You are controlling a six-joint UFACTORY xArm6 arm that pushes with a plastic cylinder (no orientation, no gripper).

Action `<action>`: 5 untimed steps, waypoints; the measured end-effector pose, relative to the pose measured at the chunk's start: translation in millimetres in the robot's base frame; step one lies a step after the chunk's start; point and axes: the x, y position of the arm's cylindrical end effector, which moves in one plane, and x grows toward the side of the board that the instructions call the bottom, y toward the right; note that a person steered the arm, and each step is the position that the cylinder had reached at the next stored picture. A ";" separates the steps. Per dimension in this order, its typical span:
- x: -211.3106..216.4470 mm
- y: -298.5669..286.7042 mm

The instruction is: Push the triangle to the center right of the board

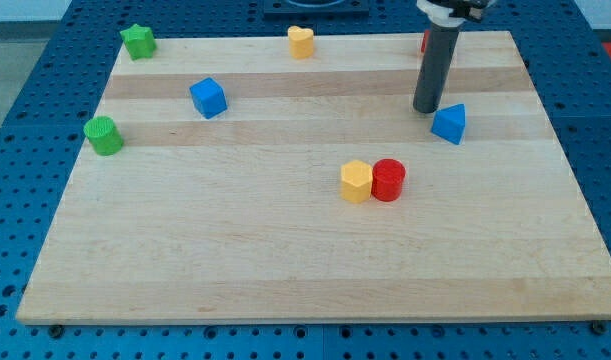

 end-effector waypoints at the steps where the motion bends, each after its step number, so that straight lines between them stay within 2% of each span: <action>1: 0.0 0.0; 2: 3.1 12.4; 3: 35.6 18.6; 4: 43.9 1.4; 5: 22.6 -8.1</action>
